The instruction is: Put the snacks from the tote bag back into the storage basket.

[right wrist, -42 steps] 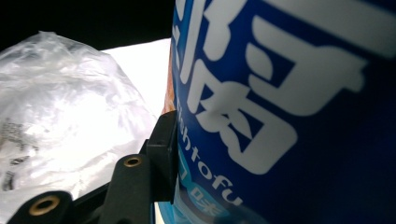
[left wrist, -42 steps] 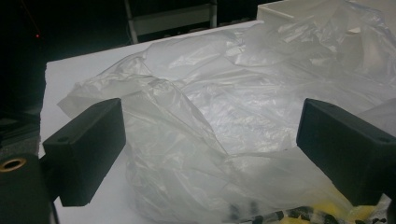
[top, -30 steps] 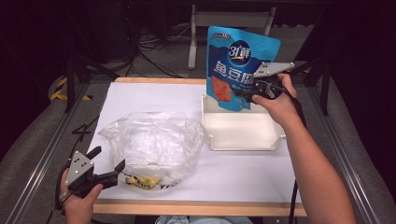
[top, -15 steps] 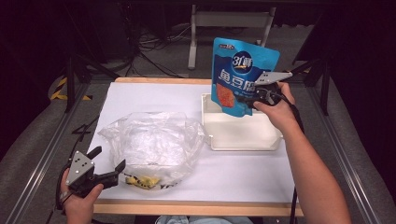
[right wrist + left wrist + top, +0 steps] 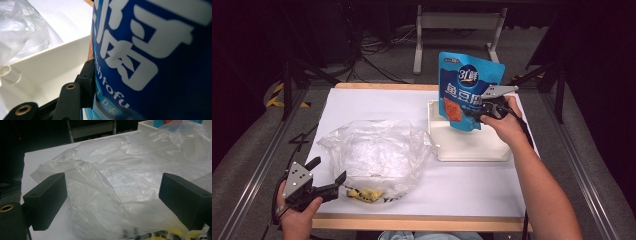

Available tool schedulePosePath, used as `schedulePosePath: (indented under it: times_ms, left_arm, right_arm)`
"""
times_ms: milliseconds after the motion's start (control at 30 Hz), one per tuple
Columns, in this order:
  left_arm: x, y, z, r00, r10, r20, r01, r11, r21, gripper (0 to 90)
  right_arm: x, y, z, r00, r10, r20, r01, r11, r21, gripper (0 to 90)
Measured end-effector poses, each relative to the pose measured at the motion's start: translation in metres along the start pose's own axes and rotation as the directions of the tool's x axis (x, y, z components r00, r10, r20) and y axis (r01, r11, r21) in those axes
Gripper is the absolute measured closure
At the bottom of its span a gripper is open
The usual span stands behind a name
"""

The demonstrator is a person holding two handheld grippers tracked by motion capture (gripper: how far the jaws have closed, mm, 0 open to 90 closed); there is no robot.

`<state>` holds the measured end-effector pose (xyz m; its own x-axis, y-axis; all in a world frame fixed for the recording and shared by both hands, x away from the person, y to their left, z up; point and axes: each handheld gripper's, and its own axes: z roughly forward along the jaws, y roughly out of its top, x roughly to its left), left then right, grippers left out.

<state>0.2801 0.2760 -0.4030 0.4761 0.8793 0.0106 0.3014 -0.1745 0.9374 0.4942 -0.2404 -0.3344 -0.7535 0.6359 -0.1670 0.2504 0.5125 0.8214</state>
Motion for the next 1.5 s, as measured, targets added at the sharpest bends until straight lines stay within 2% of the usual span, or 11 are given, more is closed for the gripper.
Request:
schedulePosePath:
  times_ms: [567,800,1067,1333,1433,1500]
  left_arm:
    - [0.001,0.0,-0.001,1.0,0.001,-0.002,-0.001,1.0,-0.003,9.1]
    - [0.0,0.0,0.0,1.0,0.002,-0.002,-0.002,1.0,-0.001,9.1]
    - [-0.001,0.0,0.0,1.0,0.002,-0.001,-0.002,1.0,0.001,9.1]
    - [-0.001,0.0,0.0,1.0,0.005,0.002,-0.005,1.0,0.001,9.1]
    - [-0.001,0.0,0.0,1.0,0.004,0.002,-0.004,1.0,0.0,9.1]
    - [-0.001,0.0,0.0,1.0,0.004,0.002,-0.004,1.0,0.0,9.1]
  right_arm:
    - [0.004,-0.015,0.022,0.9998,0.004,-0.02,-0.003,1.0,0.016,55.7]
    - [0.002,-0.027,0.029,0.9997,0.012,-0.021,-0.011,0.999,0.036,55.2]
    - [-0.002,-0.035,0.029,0.999,0.028,-0.036,-0.028,1.0,0.009,52.2]
    - [-0.003,-0.038,0.028,0.9996,0.018,-0.023,-0.017,1.0,0.026,42.0]
    - [-0.002,-0.037,0.026,0.9996,0.029,-0.001,-0.029,0.999,0.015,27.7]
    - [-0.002,-0.036,0.024,0.9992,0.04,0.003,-0.04,0.999,0.009,22.2]
